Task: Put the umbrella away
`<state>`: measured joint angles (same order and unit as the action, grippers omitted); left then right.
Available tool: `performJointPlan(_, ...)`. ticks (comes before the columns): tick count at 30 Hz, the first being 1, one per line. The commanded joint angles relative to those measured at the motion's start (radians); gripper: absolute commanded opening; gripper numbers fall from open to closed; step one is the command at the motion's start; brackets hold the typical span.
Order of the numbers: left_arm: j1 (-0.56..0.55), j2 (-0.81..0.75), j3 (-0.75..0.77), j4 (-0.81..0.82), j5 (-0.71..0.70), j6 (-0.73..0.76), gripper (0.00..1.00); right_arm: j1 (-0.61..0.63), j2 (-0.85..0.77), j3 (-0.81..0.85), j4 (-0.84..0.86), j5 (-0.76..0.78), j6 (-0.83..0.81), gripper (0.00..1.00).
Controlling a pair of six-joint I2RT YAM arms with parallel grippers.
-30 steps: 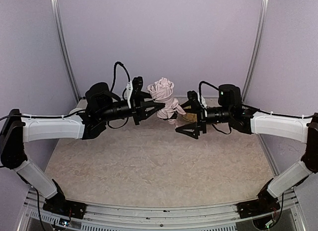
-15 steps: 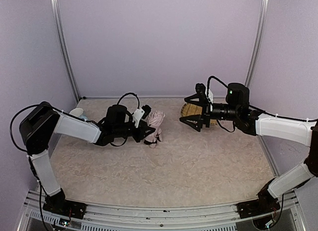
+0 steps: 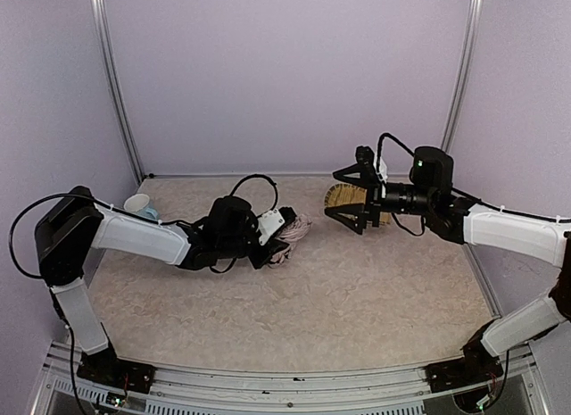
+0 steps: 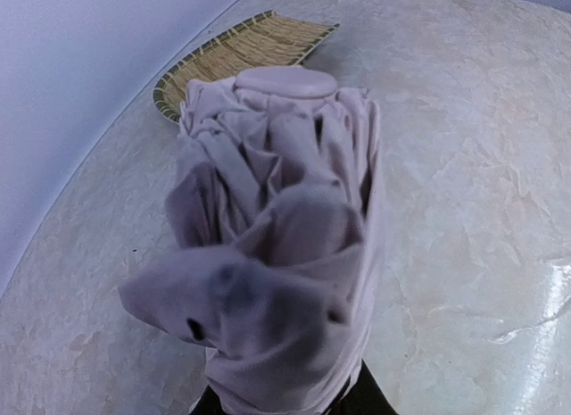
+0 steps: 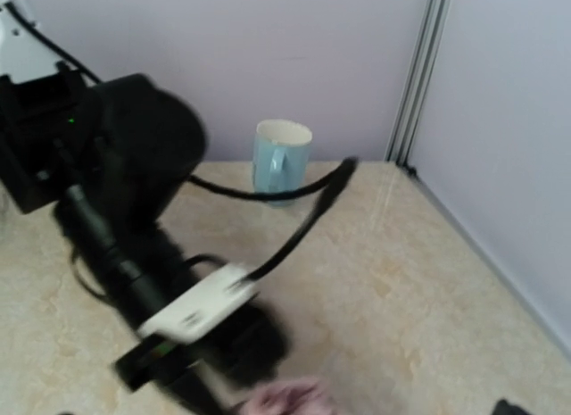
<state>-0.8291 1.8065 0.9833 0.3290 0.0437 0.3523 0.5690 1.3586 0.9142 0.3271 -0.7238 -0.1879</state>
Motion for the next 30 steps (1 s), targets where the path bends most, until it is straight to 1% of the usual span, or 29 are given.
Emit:
performJointPlan(1,0.000,-0.142,0.031,-0.126,0.217,0.102,0.00,-0.001,-0.071,-0.003,0.009,-0.001,0.010,1.00)
performJointPlan(2,0.021,-0.159,0.038,-0.123,0.294,0.066,0.00,-0.001,-0.078,0.000,-0.002,0.017,0.007,1.00)
performJointPlan(3,0.030,-0.177,0.029,-0.092,0.304,0.033,0.00,-0.002,-0.087,0.002,-0.013,0.051,0.006,1.00)
performJointPlan(4,0.024,-0.202,-0.005,-0.047,0.267,0.036,0.00,-0.001,-0.096,0.003,-0.023,0.093,0.002,1.00)
performJointPlan(5,0.006,-0.223,-0.042,0.000,0.193,0.072,0.00,-0.001,-0.111,0.000,-0.033,0.124,-0.010,1.00)
performJointPlan(7,-0.056,-0.248,-0.104,0.084,-0.010,0.193,0.00,-0.001,-0.131,-0.011,-0.045,0.135,-0.038,1.00)
performJointPlan(10,-0.124,-0.184,-0.113,0.156,-0.288,0.368,0.00,-0.002,-0.141,-0.010,-0.060,0.141,-0.041,1.00)
performJointPlan(12,-0.149,-0.085,-0.044,0.119,-0.464,0.438,0.00,-0.002,-0.137,-0.003,-0.071,0.162,-0.037,1.00)
performJointPlan(15,-0.171,0.097,0.104,0.017,-0.713,0.466,0.00,-0.002,-0.127,0.001,-0.079,0.164,-0.034,1.00)
performJointPlan(18,-0.190,0.230,0.176,-0.014,-0.825,0.496,0.00,-0.002,-0.124,-0.005,-0.070,0.136,-0.028,1.00)
performJointPlan(20,-0.208,0.284,0.214,-0.062,-0.834,0.491,0.00,-0.003,-0.128,-0.010,-0.063,0.127,-0.028,1.00)
performJointPlan(21,-0.221,0.304,0.231,-0.099,-0.821,0.480,0.02,-0.003,-0.127,-0.011,-0.063,0.125,-0.029,1.00)
performJointPlan(23,-0.243,0.340,0.261,-0.182,-0.777,0.448,0.10,-0.003,-0.123,-0.010,-0.068,0.127,-0.033,1.00)
performJointPlan(26,-0.270,0.383,0.303,-0.359,-0.648,0.375,0.29,-0.003,-0.116,-0.008,-0.070,0.129,-0.034,1.00)
performJointPlan(27,-0.278,0.383,0.309,-0.413,-0.597,0.354,0.37,-0.003,-0.116,-0.009,-0.071,0.129,-0.032,1.00)
performJointPlan(30,-0.288,0.346,0.285,-0.513,-0.432,0.303,0.56,-0.003,-0.116,-0.011,-0.068,0.132,-0.035,1.00)
